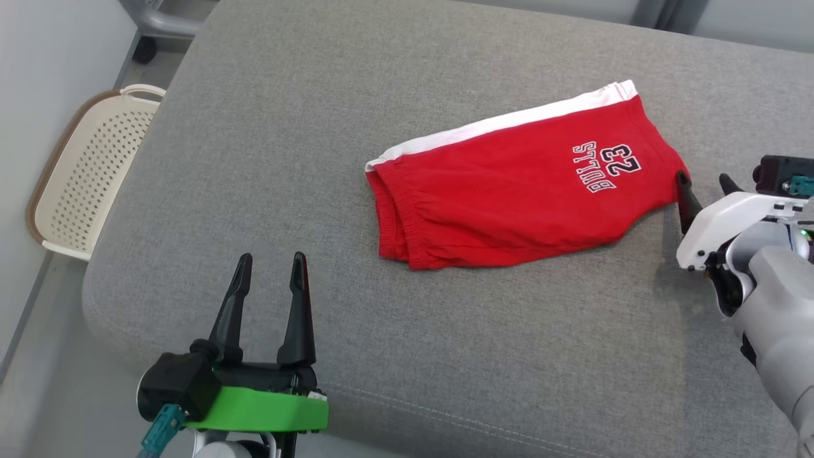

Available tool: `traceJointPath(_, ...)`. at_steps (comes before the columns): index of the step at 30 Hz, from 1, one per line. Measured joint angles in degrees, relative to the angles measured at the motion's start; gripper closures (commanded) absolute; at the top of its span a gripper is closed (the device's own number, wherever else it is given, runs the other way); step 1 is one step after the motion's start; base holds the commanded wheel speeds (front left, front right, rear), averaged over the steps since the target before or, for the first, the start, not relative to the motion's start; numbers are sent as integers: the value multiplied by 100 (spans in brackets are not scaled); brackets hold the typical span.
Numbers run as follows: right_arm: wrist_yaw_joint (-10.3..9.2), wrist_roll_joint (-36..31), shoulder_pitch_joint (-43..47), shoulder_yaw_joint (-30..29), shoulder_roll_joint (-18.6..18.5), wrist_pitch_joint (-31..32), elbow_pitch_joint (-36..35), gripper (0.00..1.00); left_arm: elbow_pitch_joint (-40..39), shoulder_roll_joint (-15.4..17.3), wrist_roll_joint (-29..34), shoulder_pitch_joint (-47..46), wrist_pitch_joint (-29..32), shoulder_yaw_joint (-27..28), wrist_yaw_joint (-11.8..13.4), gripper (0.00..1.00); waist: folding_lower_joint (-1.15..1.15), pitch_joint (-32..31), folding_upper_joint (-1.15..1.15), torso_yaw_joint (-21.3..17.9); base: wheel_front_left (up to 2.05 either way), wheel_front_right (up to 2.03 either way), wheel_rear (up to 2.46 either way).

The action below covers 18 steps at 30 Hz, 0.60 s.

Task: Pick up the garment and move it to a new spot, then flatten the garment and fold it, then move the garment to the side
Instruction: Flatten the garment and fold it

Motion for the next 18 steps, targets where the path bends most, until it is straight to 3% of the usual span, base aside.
traceJointPath(8, 0, -44, 12, -143, 112, 71, 154, 0, -110, 0, 4, 2, 0, -77, 22, 0, 0, 224, 0, 250, 0, 0, 0)
traceJointPath(10, 0, -41, 10, -192, 126, 151, 167, 14, -111, 0, 3, 2, 0, -97, 22, 0, 0, 249, 0, 299, 0, 0, 0)
traceJointPath(12, 0, -20, 2, -264, 125, 254, 174, 47, -109, 0, -16, 2, 0, -121, 23, 0, 0, 269, 0, 337, 0, 0, 0)
traceJointPath(16, 0, -26, -19, -336, 121, 390, 175, 69, -89, 0, -24, 2, 0, -167, 22, 0, 0, 292, 0, 384, 0, 0, 0)
traceJointPath(17, 0, -36, -21, -345, 121, 421, 174, 93, -84, 0, -29, 3, 0, -174, 22, 0, 0, 294, 0, 392, 0, 0, 0)
traceJointPath(18, 0, -54, -22, -350, 120, 439, 174, 100, -76, 0, -33, 3, 0, -180, 22, 0, 0, 296, 0, 396, 0, 0, 0)
